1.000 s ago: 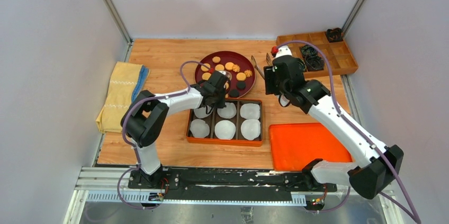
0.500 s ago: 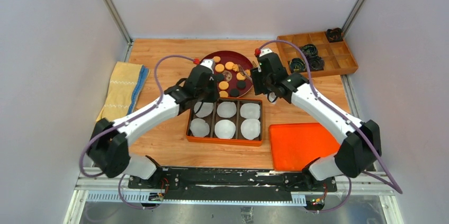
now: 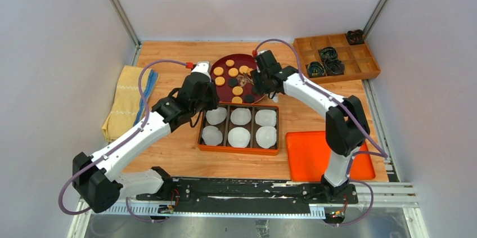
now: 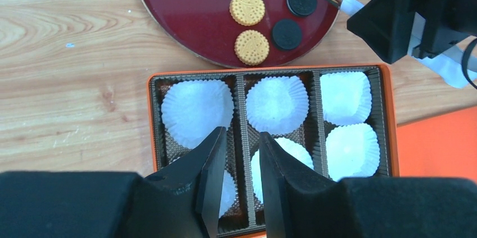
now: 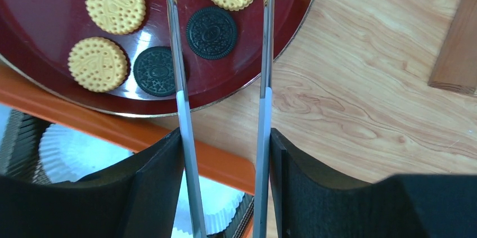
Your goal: Pack the cookies
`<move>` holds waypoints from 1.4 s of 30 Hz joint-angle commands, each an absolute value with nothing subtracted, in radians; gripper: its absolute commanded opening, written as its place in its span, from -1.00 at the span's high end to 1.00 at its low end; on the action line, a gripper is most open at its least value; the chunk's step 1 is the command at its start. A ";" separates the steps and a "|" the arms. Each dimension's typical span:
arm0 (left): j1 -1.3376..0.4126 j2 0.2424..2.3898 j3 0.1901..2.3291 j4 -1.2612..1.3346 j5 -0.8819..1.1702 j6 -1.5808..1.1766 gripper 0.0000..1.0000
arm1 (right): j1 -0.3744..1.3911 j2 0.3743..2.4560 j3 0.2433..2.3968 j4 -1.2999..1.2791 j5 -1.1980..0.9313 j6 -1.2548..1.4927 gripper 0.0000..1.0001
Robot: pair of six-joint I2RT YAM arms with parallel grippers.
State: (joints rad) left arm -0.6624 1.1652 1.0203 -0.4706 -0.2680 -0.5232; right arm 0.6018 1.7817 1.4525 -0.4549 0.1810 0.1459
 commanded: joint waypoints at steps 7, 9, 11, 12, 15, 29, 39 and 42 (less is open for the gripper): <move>-0.657 1.145 1.000 -0.504 -0.310 -0.501 0.31 | 0.580 1.891 1.539 -0.440 0.233 0.100 -0.06; -0.657 1.146 0.997 -0.505 -0.311 -0.502 0.31 | 0.569 1.903 1.549 -0.439 0.209 0.105 -0.02; -0.657 1.147 0.994 -0.505 -0.317 -0.501 0.31 | 0.563 1.915 1.555 -0.437 0.189 0.113 0.01; -0.657 1.147 0.992 -0.504 -0.319 -0.499 0.31 | 0.562 1.920 1.560 -0.435 0.180 0.114 0.04; -0.657 1.153 0.994 -0.506 -0.323 -0.495 0.31 | 0.561 1.936 1.575 -0.437 0.163 0.109 0.53; -0.657 1.139 1.026 -0.534 -0.319 -0.500 0.31 | 0.562 1.815 1.515 -0.443 0.141 0.120 1.00; -0.657 1.132 1.080 -0.560 -0.360 -0.476 0.30 | 0.573 1.697 1.465 -0.450 0.135 0.138 1.00; -0.657 1.146 1.091 -0.573 -0.357 -0.475 0.30 | 0.574 1.725 1.484 -0.467 0.165 0.142 0.84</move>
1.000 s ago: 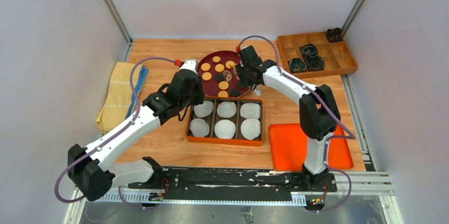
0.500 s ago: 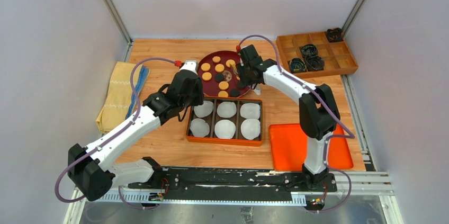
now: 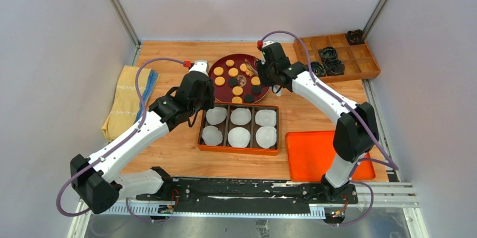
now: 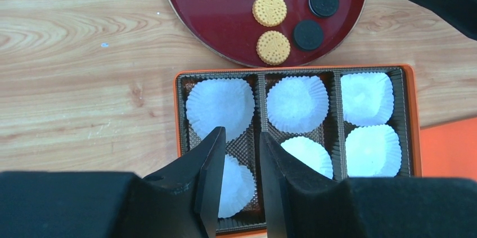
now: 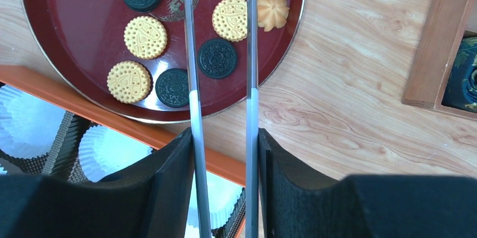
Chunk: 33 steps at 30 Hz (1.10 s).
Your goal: Pack the cookies
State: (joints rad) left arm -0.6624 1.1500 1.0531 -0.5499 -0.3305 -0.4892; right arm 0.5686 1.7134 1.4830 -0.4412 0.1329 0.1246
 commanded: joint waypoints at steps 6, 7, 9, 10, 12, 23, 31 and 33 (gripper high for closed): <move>-0.657 1.135 1.086 -0.583 -0.367 -0.472 0.27 | 0.574 1.796 1.526 -0.470 0.146 0.139 0.74; -0.657 1.131 1.084 -0.585 -0.372 -0.470 0.27 | 0.573 1.807 1.533 -0.472 0.147 0.140 0.71; -0.657 1.124 1.084 -0.588 -0.383 -0.466 0.26 | 0.573 1.826 1.543 -0.472 0.143 0.140 0.63; -0.657 1.122 1.083 -0.590 -0.385 -0.465 0.24 | 0.573 1.834 1.548 -0.473 0.141 0.140 0.61; -0.657 1.118 1.080 -0.589 -0.389 -0.464 0.17 | 0.574 1.847 1.553 -0.473 0.142 0.140 0.54; -0.657 1.117 1.075 -0.588 -0.381 -0.469 0.15 | 0.566 1.943 1.617 -0.487 0.192 0.135 0.38; -0.657 1.114 1.072 -0.584 -0.370 -0.469 0.14 | 0.551 1.971 1.650 -0.510 0.173 0.158 -0.01; -0.657 1.115 1.072 -0.581 -0.368 -0.469 0.14 | 0.551 1.979 1.662 -0.514 0.167 0.159 -0.01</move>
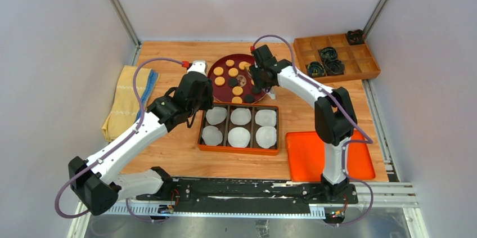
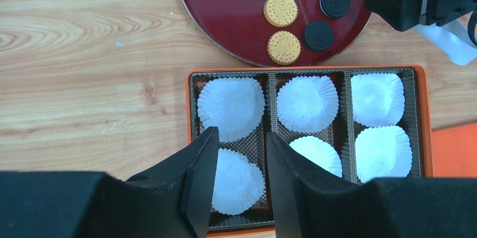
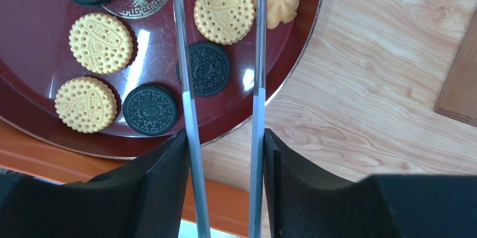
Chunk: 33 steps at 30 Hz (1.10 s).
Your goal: Pack the cookies
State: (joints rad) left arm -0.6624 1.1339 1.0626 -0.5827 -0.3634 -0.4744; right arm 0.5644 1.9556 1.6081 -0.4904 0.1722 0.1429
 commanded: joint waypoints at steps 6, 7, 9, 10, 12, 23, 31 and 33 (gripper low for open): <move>-0.657 1.117 1.068 -0.578 -0.365 -0.468 0.14 | 0.541 2.031 1.737 -0.522 0.156 0.159 -0.01; -0.657 1.117 1.067 -0.577 -0.366 -0.467 0.14 | 0.535 2.043 1.749 -0.525 0.147 0.160 0.01; -0.657 1.118 1.065 -0.578 -0.371 -0.465 0.14 | 0.530 2.065 1.768 -0.531 0.127 0.163 0.04; -0.657 1.117 1.063 -0.577 -0.375 -0.463 0.14 | 0.527 2.072 1.773 -0.531 0.117 0.165 0.06; -0.657 1.118 1.060 -0.578 -0.377 -0.461 0.14 | 0.524 2.081 1.779 -0.532 0.104 0.162 0.17; -0.657 1.111 1.069 -0.589 -0.370 -0.469 0.14 | 0.521 1.939 1.683 -0.532 0.016 0.182 1.00; -0.657 1.095 1.069 -0.591 -0.366 -0.474 0.15 | 0.538 1.781 1.595 -0.536 -0.018 0.186 1.00; -0.657 1.090 1.071 -0.594 -0.368 -0.474 0.15 | 0.550 1.751 1.582 -0.548 -0.022 0.188 1.00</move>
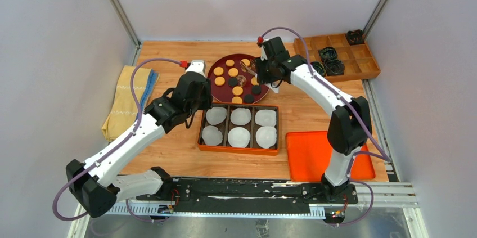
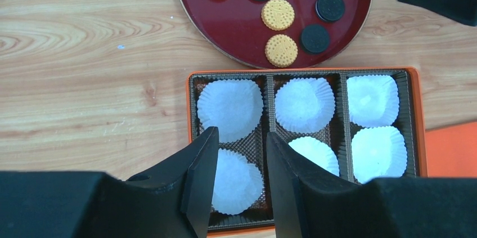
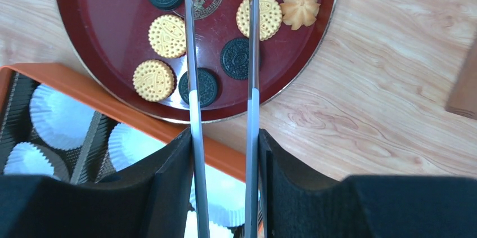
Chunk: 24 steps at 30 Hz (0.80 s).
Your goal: Pack the cookies
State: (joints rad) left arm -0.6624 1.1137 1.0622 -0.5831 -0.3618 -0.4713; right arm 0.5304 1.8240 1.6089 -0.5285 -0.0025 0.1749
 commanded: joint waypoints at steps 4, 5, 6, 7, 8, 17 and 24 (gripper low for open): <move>-0.657 1.087 1.114 -0.611 -0.408 -0.448 0.14 | 0.609 1.698 1.568 -0.578 0.026 0.175 1.00; -0.657 1.089 1.134 -0.626 -0.425 -0.440 0.14 | 0.620 1.689 1.566 -0.584 0.043 0.174 1.00; -0.657 1.091 1.156 -0.640 -0.447 -0.434 0.15 | 0.621 1.681 1.568 -0.589 0.044 0.177 1.00; -0.657 1.091 1.179 -0.651 -0.469 -0.431 0.15 | 0.623 1.675 1.572 -0.597 0.035 0.180 1.00; -0.655 1.090 1.200 -0.662 -0.490 -0.429 0.14 | 0.629 1.668 1.578 -0.610 0.034 0.184 1.00; -0.513 1.077 1.344 -0.723 -0.477 -0.461 0.08 | 0.826 1.622 1.586 -0.696 0.042 0.186 1.00; -0.491 1.046 1.272 -0.711 -0.427 -0.476 0.08 | 0.960 1.627 1.533 -0.712 0.055 0.220 1.00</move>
State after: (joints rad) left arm -0.4995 1.0683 1.3159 -0.6975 -0.4564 -0.4564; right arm 0.9089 1.6512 1.5623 -0.6739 0.0338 0.1909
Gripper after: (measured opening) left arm 0.459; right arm 0.454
